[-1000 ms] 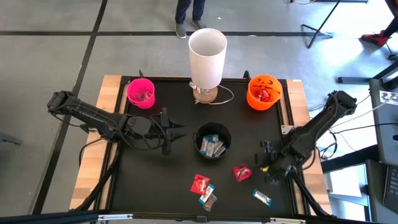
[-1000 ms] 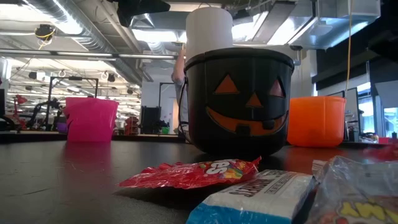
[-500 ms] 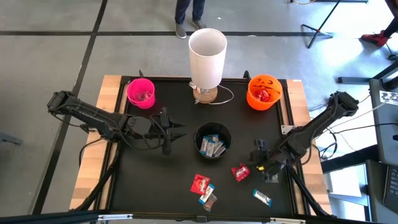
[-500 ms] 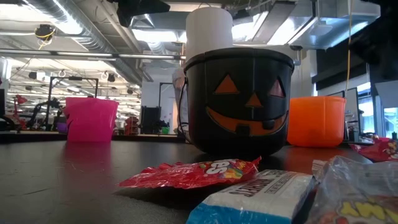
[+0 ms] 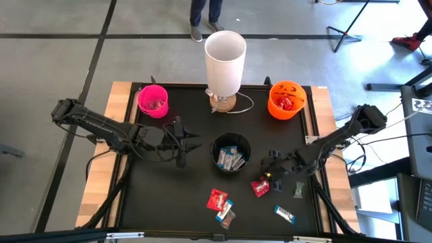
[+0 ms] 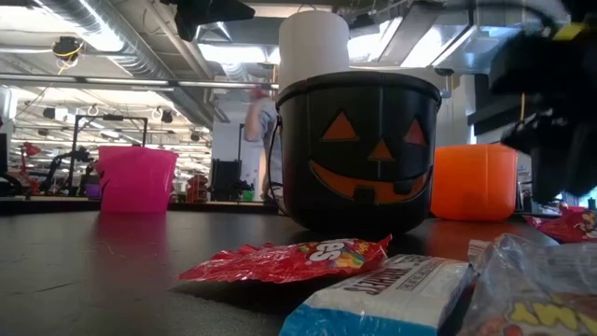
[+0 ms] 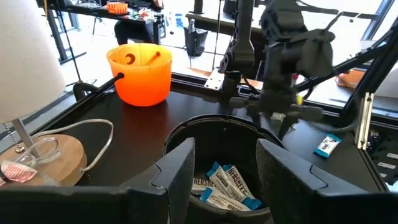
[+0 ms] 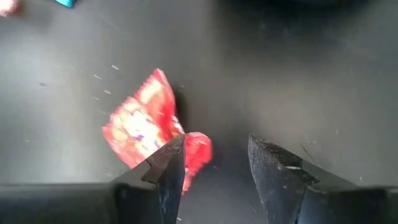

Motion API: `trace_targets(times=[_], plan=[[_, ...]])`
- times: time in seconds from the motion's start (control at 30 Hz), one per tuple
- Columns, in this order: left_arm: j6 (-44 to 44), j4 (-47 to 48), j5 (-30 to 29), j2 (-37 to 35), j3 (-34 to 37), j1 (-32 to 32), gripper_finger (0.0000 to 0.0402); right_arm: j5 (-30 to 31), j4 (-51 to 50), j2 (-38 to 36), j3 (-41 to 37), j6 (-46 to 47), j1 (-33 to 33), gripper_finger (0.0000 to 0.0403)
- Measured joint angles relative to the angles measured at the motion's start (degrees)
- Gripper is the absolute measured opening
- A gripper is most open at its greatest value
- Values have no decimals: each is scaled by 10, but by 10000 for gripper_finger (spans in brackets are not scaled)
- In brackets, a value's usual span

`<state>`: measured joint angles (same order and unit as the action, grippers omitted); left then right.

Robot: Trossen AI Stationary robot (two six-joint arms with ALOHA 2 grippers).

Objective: Sort candy
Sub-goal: Put the red candy pack into the orange bucket

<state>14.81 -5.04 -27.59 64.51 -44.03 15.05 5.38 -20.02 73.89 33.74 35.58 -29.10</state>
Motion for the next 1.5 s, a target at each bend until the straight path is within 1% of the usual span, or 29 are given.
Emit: trace_targets(times=[0.17,0.27,0.33,0.43,0.63,0.7,0.8,0.93,1.17,1.3,1.4,1.5], plan=[[1,0,0,0,0,0,163,-41,39,0,-39,0,25,173],[1,0,0,0,0,0,163,-64,87,0,-61,0,26,160],[1,0,0,0,0,0,163,-80,113,0,-71,0,26,142],[1,0,0,0,0,0,163,-95,122,0,-77,0,26,104],[1,0,0,0,0,0,163,-106,130,0,-77,-5,26,20],[1,0,0,0,0,0,163,-106,130,0,-77,-5,26,6],[1,0,0,0,0,0,163,-104,130,0,-77,-5,26,4],[1,0,0,0,0,0,163,-71,100,-13,-62,-3,26,1],[1,0,0,0,0,0,163,12,-47,-60,15,-26,25,1],[1,0,0,0,0,0,163,39,-128,-83,63,-37,25,0],[1,0,0,0,0,0,163,39,-125,-93,72,-40,25,1],[2,0,0,0,0,0,163,-14,-105,-92,58,-26,25,8]])
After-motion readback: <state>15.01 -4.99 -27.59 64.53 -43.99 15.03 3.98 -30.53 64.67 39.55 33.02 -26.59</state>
